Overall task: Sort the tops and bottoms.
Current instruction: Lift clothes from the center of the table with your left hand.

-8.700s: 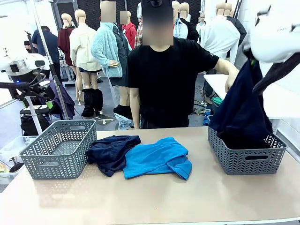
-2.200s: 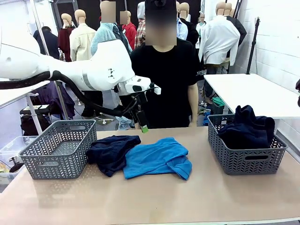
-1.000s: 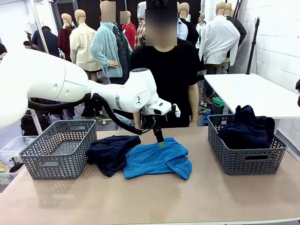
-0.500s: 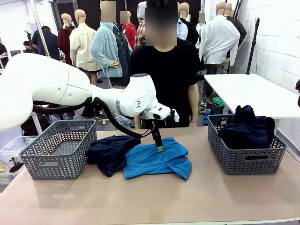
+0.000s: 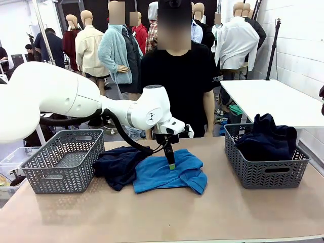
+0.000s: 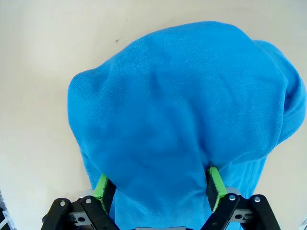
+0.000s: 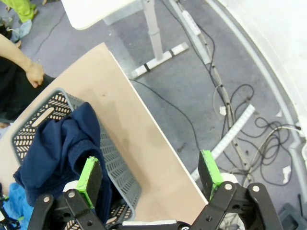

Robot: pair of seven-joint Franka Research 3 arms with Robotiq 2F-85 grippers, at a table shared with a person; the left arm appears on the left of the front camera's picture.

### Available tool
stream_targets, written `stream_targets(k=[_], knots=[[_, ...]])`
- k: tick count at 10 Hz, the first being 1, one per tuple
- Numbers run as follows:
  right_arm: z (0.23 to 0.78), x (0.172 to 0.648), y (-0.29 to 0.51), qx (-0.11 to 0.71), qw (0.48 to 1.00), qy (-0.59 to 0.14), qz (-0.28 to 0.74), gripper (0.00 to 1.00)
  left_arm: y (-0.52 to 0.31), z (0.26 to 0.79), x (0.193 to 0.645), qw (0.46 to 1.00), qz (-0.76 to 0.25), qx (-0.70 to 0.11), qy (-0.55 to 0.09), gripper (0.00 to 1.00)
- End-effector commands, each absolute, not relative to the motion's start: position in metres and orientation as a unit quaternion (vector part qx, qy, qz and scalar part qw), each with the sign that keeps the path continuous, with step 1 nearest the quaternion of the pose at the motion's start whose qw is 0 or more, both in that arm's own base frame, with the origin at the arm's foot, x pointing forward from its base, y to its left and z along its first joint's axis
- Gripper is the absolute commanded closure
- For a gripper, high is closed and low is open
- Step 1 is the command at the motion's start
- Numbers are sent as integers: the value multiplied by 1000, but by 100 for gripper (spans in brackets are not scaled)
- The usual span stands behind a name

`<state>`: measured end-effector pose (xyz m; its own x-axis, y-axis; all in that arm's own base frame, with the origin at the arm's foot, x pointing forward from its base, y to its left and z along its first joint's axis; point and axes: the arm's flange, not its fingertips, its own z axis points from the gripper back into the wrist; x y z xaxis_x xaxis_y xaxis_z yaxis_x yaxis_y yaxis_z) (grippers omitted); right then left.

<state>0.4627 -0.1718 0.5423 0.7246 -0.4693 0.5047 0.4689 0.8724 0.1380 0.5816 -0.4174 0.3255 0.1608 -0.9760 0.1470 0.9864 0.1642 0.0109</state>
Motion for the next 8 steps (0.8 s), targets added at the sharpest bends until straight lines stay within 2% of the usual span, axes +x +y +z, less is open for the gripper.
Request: stream_targets(k=[1,4,8], knots=[[543,463,-170,-10,930,-267,-251,0,-420,333,585,758,-649,-39,-53,43],[543,463,-170,-10,930,-267,-251,0,-421,333,583,751,-656,-58,-44,100],[543,463,-170,-10,930,-267,-251,0,-422,336,579,745,-661,-72,-46,100]])
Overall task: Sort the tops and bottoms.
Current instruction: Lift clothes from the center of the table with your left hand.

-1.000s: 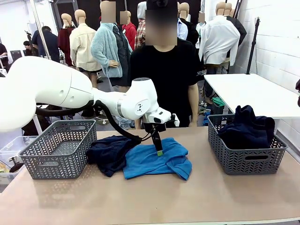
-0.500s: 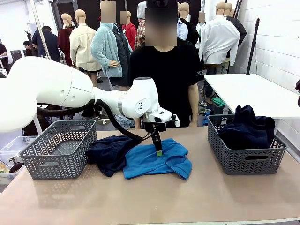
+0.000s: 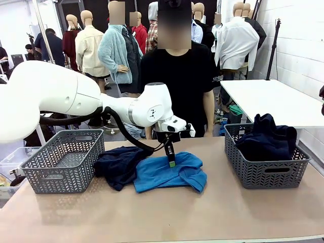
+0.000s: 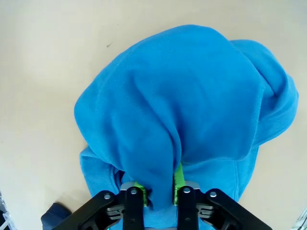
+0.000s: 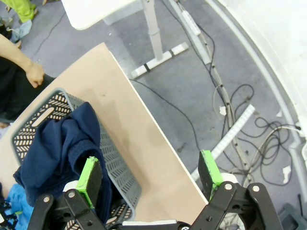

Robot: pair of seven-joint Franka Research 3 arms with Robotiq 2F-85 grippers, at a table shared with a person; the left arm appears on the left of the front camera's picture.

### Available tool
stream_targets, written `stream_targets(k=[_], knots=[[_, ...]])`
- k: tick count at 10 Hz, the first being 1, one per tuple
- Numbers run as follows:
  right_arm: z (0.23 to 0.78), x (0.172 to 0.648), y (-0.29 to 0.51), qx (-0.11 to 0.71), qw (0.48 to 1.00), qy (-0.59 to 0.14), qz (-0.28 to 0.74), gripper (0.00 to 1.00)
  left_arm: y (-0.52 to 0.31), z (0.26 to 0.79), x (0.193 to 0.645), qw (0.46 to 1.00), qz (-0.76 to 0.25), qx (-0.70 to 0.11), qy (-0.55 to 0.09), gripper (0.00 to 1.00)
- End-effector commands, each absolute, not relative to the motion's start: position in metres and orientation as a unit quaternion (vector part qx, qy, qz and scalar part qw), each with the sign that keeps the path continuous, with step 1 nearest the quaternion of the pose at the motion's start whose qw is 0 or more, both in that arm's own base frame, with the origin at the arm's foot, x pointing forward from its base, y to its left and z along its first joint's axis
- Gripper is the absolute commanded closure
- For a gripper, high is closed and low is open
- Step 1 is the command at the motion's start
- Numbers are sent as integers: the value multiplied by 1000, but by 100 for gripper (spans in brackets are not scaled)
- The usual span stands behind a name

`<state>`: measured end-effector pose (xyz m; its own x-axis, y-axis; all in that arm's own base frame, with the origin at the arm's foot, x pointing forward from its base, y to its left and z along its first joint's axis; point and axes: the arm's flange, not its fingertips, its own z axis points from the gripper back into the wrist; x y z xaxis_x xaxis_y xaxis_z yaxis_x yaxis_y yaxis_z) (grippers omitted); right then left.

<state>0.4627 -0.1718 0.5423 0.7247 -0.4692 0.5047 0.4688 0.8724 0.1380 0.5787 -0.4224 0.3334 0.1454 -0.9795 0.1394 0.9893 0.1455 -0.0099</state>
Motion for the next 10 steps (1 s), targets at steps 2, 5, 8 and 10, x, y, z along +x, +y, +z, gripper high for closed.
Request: stream_targets(k=[2,5,8,10], knots=[[543,463,-170,-10,930,-267,-251,0,-423,347,573,741,-665,-72,-57,100],[543,463,-170,-10,930,-267,-251,0,-431,403,547,708,-695,-94,-84,100],[543,463,-170,-10,930,-267,-251,0,-438,506,518,687,-706,-32,-167,100],[543,463,-170,-10,930,-267,-251,0,-439,568,500,683,-702,14,-201,100]])
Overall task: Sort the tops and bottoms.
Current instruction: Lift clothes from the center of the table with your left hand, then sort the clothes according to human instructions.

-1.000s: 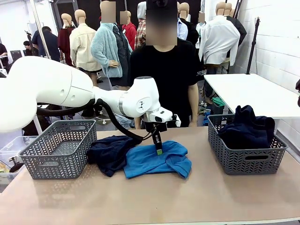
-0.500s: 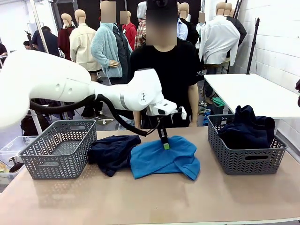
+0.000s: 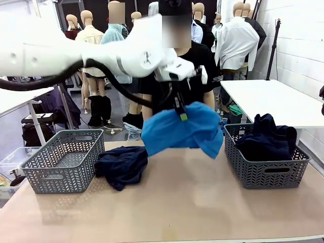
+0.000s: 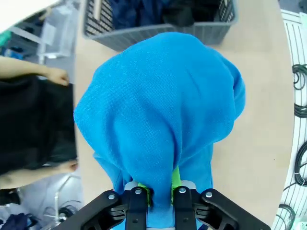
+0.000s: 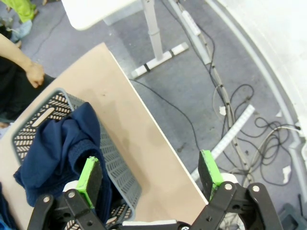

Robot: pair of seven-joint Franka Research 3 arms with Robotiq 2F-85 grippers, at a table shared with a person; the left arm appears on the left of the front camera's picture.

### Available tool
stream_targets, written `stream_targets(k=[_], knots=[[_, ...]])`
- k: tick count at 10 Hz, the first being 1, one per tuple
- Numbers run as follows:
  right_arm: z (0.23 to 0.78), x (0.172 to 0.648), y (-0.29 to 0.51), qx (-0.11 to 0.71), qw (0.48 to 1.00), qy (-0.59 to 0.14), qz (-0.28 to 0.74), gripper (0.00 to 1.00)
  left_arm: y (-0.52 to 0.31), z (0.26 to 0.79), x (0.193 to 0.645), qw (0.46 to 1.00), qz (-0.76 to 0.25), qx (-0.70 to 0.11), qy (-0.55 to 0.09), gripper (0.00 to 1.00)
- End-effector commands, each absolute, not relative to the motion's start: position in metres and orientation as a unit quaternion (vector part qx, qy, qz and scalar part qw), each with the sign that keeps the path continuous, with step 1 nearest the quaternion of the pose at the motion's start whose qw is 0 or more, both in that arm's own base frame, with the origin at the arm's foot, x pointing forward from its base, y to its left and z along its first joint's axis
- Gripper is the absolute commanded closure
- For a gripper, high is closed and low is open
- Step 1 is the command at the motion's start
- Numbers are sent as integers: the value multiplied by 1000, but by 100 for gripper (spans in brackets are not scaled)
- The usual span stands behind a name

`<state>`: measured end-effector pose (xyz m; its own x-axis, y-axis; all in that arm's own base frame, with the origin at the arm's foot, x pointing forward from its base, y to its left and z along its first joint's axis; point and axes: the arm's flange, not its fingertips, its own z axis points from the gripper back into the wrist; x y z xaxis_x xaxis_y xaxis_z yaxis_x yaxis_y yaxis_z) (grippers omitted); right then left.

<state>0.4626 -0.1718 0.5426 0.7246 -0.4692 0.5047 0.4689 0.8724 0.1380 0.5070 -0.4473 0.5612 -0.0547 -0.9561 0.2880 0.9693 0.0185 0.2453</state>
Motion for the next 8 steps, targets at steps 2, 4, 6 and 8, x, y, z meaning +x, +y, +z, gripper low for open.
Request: stream_targets(k=[2,4,6,8], knots=[[543,463,-170,-10,930,-267,-251,0,-445,616,488,682,-695,42,-225,100],[543,463,-170,-10,930,-267,-251,0,-442,650,474,675,-696,42,-239,100],[543,463,-170,-10,930,-267,-251,0,-423,671,452,674,-686,41,-271,100],[543,463,-170,-10,930,-267,-251,0,-437,666,464,667,-699,39,-256,100]])
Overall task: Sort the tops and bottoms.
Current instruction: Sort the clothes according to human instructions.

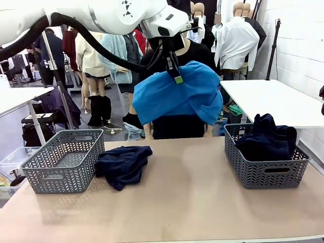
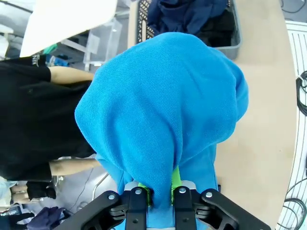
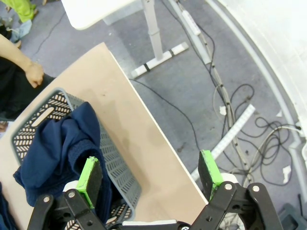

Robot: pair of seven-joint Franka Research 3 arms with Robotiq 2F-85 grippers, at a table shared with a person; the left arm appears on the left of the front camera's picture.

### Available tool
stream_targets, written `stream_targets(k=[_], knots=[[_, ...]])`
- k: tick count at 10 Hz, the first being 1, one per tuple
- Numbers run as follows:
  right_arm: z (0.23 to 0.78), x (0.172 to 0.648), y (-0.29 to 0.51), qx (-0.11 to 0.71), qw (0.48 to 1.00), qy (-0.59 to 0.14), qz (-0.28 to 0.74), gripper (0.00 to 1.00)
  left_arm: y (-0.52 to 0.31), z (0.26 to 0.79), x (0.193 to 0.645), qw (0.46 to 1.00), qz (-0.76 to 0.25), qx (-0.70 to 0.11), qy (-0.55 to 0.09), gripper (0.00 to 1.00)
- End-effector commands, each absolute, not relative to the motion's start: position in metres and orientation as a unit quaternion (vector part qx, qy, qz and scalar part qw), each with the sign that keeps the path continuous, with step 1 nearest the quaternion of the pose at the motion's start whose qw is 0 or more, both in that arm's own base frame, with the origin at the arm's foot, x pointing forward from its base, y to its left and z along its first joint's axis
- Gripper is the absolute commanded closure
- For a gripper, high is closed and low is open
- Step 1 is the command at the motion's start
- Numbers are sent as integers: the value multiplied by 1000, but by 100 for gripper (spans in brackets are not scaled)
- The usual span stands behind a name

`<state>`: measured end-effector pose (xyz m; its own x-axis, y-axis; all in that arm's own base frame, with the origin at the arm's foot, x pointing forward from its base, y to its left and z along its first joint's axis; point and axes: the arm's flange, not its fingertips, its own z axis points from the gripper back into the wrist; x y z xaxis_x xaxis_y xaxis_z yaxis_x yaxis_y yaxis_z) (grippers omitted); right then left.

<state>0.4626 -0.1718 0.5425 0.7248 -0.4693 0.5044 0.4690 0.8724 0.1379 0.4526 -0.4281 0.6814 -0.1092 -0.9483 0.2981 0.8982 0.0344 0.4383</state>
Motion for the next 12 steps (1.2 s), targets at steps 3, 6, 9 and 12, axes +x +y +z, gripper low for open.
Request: stream_targets(k=[3,6,9,12], knots=[[543,463,-170,-10,930,-267,-251,0,-437,666,464,667,-699,39,-256,100],[543,463,-170,-10,930,-267,-251,0,-437,666,464,667,-699,39,-256,100],[543,463,-170,-10,930,-267,-251,0,-437,666,464,667,-699,39,-256,100],[543,463,-170,-10,930,-267,-251,0,-437,666,464,667,-699,39,-256,100]])
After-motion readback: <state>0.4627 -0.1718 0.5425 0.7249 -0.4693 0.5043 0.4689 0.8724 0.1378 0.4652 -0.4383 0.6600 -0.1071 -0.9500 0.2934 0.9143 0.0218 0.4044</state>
